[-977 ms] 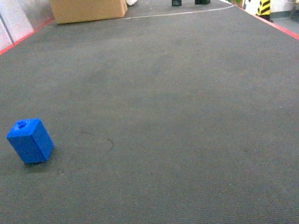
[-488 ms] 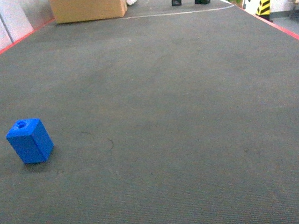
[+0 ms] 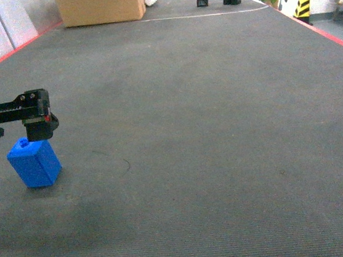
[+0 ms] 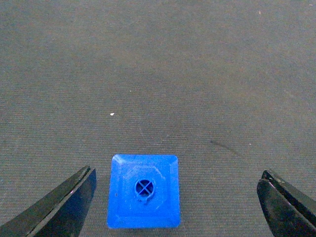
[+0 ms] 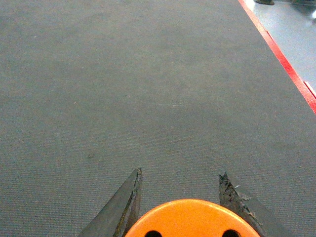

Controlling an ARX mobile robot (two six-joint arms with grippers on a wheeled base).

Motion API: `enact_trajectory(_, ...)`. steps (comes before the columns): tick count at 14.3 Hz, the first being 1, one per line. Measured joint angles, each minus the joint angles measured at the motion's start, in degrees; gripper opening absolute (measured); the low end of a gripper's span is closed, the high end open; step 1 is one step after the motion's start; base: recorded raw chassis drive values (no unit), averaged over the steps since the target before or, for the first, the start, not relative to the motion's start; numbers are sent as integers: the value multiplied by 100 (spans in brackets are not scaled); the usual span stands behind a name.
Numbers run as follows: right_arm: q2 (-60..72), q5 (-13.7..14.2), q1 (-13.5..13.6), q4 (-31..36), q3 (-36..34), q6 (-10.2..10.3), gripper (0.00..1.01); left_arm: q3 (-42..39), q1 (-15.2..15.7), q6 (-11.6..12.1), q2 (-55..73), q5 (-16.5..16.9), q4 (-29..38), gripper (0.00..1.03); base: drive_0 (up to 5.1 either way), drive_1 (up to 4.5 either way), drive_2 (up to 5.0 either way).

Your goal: Sort blue parts and orange caps into right shelf containers

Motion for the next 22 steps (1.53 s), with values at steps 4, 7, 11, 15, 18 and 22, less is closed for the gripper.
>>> enact_trajectory(4, 0, 0, -2, 2, 0, 0, 42, 201, 70, -249, 608, 131, 188, 98, 0, 0, 0)
enact_trajectory(7, 0, 0, 0, 2, 0, 0, 42, 247, 74, -256, 946, 9, 208, 98, 0, 0, 0)
enact_trajectory(11, 0, 0, 0, 0, 0, -2, 41, 72, 74, -133, 1115, -177, 623, 46, 0, 0, 0)
enact_trajectory(15, 0, 0, 0, 0, 0, -2, 41, -981, 37, 256, -463, -149, 1023, 46, 0, 0, 0)
enact_trajectory(18, 0, 0, -2, 2, 0, -2, 41, -2120, 262, 619, -2284, 90, 1165, 46, 0, 0, 0)
enact_trajectory(22, 0, 0, 2, 2, 0, -2, 41, -3620, 1303, 1123, -6415, 636, -87, 45, 0, 0, 0)
